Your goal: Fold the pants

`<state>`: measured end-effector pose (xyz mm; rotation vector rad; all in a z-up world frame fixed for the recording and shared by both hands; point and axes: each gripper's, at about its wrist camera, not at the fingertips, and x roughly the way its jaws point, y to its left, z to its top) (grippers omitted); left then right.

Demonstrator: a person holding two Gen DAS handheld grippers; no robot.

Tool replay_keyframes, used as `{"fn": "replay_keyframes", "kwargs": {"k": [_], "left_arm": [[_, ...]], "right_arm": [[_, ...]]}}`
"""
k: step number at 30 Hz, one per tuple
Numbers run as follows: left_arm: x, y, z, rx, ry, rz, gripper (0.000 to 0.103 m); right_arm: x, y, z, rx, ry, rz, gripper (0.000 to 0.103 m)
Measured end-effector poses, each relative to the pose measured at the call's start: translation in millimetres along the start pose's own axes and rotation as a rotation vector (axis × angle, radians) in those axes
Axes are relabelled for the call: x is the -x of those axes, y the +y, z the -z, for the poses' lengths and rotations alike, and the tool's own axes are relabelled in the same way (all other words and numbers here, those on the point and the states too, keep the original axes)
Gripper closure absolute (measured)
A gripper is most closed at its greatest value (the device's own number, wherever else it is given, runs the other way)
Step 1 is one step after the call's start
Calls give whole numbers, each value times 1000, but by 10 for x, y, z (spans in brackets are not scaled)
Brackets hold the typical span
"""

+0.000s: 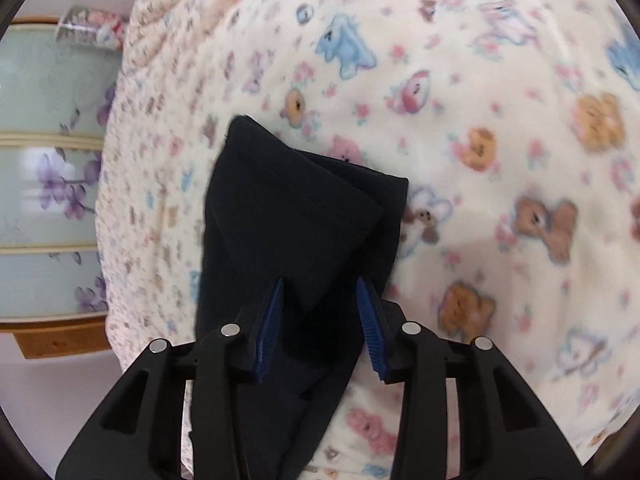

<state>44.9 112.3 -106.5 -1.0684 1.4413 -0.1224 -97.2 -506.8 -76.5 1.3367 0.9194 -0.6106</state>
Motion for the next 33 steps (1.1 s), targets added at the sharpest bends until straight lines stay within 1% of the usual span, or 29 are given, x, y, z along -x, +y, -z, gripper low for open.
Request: {"fn": "replay_keyframes", "kwargs": {"k": [1, 2, 3, 4, 6, 7, 8, 10, 11, 12, 13, 14, 17, 18, 20, 21, 23, 24, 26, 27, 29, 31, 33], "left_arm": [[-62, -49, 27, -9, 21, -2, 26], [-113, -93, 62, -23, 34, 1, 26], [-133, -126, 78, -35, 40, 3, 26], [-137, -138, 141, -46, 42, 7, 25], [-165, -188, 175, -70, 41, 8, 23], [-180, -185, 191, -75, 41, 2, 22], [-196, -183, 206, -75, 43, -3, 22], [-208, -155, 223, -63, 42, -7, 22], [-209, -148, 219, -55, 39, -10, 22], [-203, -124, 225, -44, 38, -8, 22], [-190, -103, 222, -34, 35, -6, 22], [-196, -109, 234, -35, 33, -10, 22], [-171, -111, 228, -38, 27, -11, 22], [-156, -92, 224, -34, 26, -4, 22], [-135, -59, 202, -11, 22, 22, 22], [-125, -38, 187, 4, 19, 44, 22], [-105, 17, 168, 38, 12, 87, 22], [-94, 50, 157, 56, 10, 104, 22], [-80, 114, 142, 95, 7, 139, 22], [-73, 137, 143, 105, 8, 145, 22], [-58, 175, 149, 121, 14, 162, 22], [-39, 210, 157, 124, 25, 164, 22], [-24, 229, 170, 129, 30, 176, 22]], "right_arm": [[-48, 16, -31, 13, 8, 0, 97], [-39, 57, -54, 41, -5, 9, 101], [46, 157, -73, 99, -57, 9, 101], [149, 225, -85, 154, -97, -11, 101], [298, 282, -99, 227, -144, -15, 101], [344, 248, -110, 232, -149, -14, 101], [336, 164, -116, 218, -136, 8, 101], [175, 35, -133, 213, -77, 93, 101], [92, -24, -141, 209, -42, 114, 101], [34, -80, -155, 198, -5, 112, 101], [40, -86, -154, 190, -1, 105, 101], [76, -67, -147, 187, -6, 88, 98], [185, -36, -63, 187, 20, 68, 80], [249, -7, 14, 206, 25, 54, 80], [290, 78, 184, 242, 42, -4, 80], [280, 162, 367, 273, 96, -70, 80], [174, 308, 651, 312, 212, -154, 80], [64, 416, 904, 328, 296, -208, 80], [-134, 528, 1258, 316, 412, -271, 80], [-267, 578, 1452, 298, 464, -287, 80], [-463, 620, 1696, 265, 516, -288, 80], [-670, 641, 1920, 231, 551, -264, 80], [-796, 643, 2029, 206, 563, -228, 80]]}}
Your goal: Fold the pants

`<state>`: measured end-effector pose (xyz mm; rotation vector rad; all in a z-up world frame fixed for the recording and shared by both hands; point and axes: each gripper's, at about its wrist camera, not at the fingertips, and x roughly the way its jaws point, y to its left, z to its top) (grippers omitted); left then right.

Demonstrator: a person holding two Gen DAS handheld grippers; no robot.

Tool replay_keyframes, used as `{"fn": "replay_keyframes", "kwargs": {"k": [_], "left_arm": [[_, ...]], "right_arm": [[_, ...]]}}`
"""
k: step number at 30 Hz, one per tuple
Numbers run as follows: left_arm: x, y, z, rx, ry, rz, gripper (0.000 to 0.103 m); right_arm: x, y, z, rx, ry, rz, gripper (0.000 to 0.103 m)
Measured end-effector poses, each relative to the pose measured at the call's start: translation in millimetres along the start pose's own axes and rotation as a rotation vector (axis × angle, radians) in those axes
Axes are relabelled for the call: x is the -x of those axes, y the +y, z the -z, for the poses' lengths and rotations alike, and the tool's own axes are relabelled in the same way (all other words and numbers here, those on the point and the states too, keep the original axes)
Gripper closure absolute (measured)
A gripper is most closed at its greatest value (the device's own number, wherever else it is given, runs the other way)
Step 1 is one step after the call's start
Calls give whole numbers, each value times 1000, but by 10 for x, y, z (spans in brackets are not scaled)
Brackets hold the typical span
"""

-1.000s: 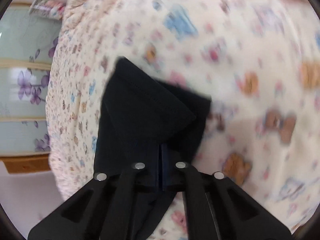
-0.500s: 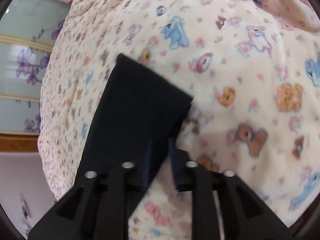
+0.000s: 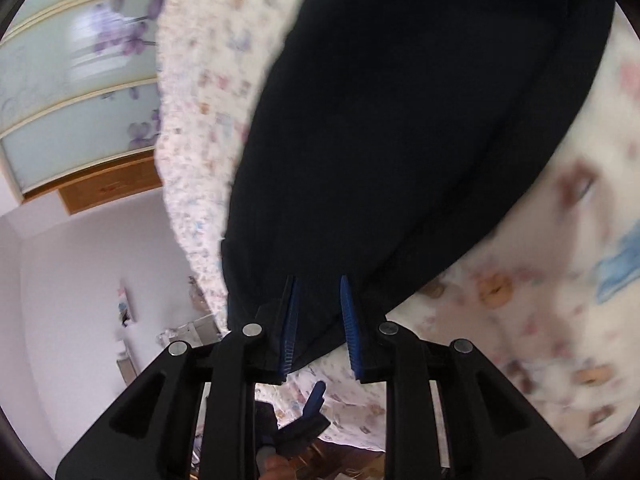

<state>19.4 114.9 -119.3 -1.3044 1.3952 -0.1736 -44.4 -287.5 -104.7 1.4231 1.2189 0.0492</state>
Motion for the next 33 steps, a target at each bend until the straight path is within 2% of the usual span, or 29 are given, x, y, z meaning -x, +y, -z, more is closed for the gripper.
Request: {"fn": "replay_keyframes", "kwargs": {"k": [4, 10, 16, 17, 19, 20, 27, 33], "left_arm": [[55, 51, -12, 30, -2, 38, 21], [7, 35, -25, 47, 21, 75, 19], [-91, 25, -30, 72, 49, 111, 18], [-127, 19, -29, 81, 57, 122, 18], [-165, 11, -28, 96, 67, 139, 18], [-192, -4, -26, 104, 72, 155, 17], [-416, -120, -33, 133, 94, 207, 16], [-574, -169, -150, 177, 60, 216, 16]], "right_arm": [[-178, -43, 52, -44, 3, 68, 80], [-109, -145, 66, -42, -28, 141, 80], [-174, -228, -72, -51, -57, 160, 80], [-180, -223, -82, -47, -68, 155, 81], [-153, -155, -71, -10, -97, 111, 95], [-110, -101, -51, 16, -109, 83, 97], [89, 63, 71, 39, -117, -27, 99], [174, 60, 77, 17, -115, -78, 99]]}}
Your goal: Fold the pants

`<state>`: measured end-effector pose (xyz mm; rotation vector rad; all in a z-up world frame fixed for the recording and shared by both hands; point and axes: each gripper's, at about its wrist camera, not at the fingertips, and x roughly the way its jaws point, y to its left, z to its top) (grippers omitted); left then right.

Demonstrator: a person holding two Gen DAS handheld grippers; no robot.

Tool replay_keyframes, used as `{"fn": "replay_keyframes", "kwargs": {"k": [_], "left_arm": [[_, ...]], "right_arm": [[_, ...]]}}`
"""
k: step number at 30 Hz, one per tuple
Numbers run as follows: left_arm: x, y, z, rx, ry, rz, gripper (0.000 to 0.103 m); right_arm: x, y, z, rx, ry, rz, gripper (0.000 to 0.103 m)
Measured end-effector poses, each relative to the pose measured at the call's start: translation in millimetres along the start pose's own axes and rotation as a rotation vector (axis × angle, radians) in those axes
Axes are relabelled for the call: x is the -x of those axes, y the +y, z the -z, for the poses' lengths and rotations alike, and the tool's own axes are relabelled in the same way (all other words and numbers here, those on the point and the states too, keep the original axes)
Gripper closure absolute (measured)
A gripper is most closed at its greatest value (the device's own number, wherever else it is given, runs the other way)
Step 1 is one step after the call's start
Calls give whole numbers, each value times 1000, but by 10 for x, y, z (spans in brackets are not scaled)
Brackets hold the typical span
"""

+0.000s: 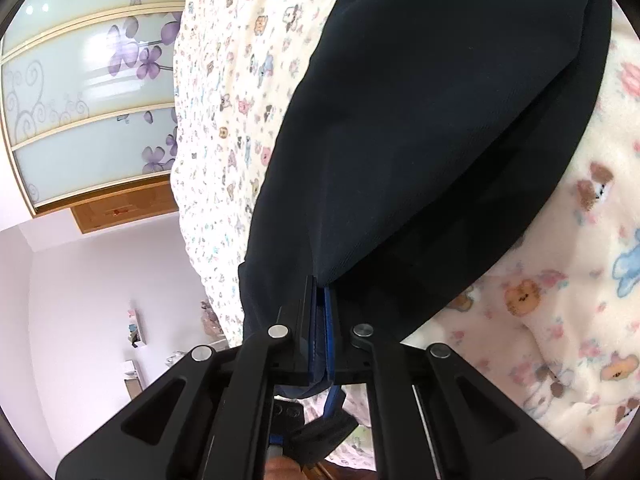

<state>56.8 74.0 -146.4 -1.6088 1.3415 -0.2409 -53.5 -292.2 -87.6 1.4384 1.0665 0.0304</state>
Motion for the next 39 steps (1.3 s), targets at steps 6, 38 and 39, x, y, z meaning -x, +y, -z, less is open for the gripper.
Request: {"fn": "replay_keyframes", "kwargs": {"k": [6, 38, 39], "left_arm": [[15, -33, -108, 37, -103, 0, 32], [188, -58, 42, -239, -198, -385, 43], [251, -119, 84, -290, -205, -405, 29]], "right_arm": [[-2, 2, -21, -1, 9, -11, 99], [-162, -230, 58, 109, 59, 304, 95], [-142, -197, 58, 136, 63, 318, 88]]}}
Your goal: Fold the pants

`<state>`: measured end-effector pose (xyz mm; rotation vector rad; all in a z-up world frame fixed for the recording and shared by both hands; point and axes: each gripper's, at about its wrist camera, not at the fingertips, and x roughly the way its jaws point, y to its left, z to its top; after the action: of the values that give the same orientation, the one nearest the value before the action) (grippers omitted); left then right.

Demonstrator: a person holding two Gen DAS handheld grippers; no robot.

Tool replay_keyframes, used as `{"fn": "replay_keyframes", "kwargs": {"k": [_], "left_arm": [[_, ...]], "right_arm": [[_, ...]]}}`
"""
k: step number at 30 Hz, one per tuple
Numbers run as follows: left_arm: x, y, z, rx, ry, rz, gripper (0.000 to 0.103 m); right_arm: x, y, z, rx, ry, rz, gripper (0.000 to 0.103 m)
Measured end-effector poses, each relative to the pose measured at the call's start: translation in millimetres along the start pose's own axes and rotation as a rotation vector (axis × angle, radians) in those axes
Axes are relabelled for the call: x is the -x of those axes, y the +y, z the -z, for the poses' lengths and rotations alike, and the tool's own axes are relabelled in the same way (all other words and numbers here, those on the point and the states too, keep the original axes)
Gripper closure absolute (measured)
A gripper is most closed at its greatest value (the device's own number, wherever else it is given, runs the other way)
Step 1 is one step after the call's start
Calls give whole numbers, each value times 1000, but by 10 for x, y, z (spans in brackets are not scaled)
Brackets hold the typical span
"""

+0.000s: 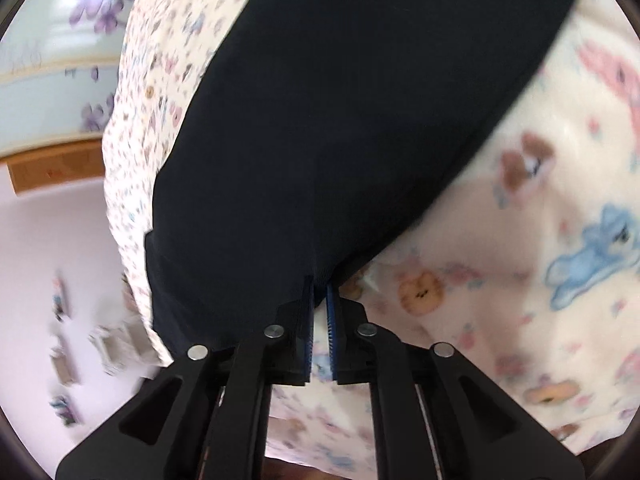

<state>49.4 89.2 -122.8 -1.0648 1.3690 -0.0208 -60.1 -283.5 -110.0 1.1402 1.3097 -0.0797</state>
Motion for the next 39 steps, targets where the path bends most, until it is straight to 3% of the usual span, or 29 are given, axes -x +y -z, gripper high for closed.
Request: {"fn": "replay_keyframes", "kwargs": {"k": [1, 3, 5, 10, 13, 16, 18, 20, 22, 23, 25, 27, 29, 31, 33, 35, 37, 39], "left_arm": [[136, -46, 4, -62, -26, -18, 12], [337, -9, 23, -122, -36, -31, 8], [567, 82, -58, -150, -43, -51, 8], [1240, 440, -569, -121, -201, -139, 8], [1431, 395, -862, -158, -272, -180, 8], [1440, 132, -1132, -273, -321, -269, 4], [1366, 19, -1347, -339, -343, -373, 3], [1240, 60, -1536, -339, -331, -481, 3], [1092, 299, -1697, -269, -271, -632, 2], [1035, 505, -1774, -190, -224, -666, 2], [1134, 866, -1809, 16, -218, -509, 2], [1265, 943, -1756, 78, -265, -452, 2], [1366, 844, -1677, 6, -302, -416, 2], [1442, 530, -1540, -196, -363, -417, 2], [1377, 194, -1421, -412, -374, -448, 2], [1175, -183, -1319, -642, -341, -502, 2], [891, -509, -1297, -810, -278, -558, 2], [697, -696, -1344, -877, -232, -582, 2]], "right_arm": [[37, 9, 4, 22, 0, 17, 81], [164, 34, 28, 64, -11, 43, 43], [322, 32, 62, 108, -32, 39, 43], [638, 171, 76, 245, -127, 28, 50], [554, 322, -40, 300, -146, 35, 50], [331, 492, -161, 364, -127, 59, 50], [138, 575, -249, 382, -109, 99, 50], [52, 520, -330, 378, -103, 169, 50], [-47, 375, -439, 347, -88, 257, 60], [-67, 306, -480, 328, -75, 265, 68], [-39, 305, -522, 317, -55, 272, 68], [38, 450, -492, 376, -73, 286, 67], [147, 759, -413, 521, -120, 228, 67], [118, 1167, -342, 697, -145, 193, 65], [-25, 1545, -288, 851, -137, 186, 53], [-266, 1970, -197, 1028, -102, 174, 38], [-527, 2307, -109, 1157, -49, 149, 39], [-839, 2589, -59, 1253, 16, 138, 40]]}}
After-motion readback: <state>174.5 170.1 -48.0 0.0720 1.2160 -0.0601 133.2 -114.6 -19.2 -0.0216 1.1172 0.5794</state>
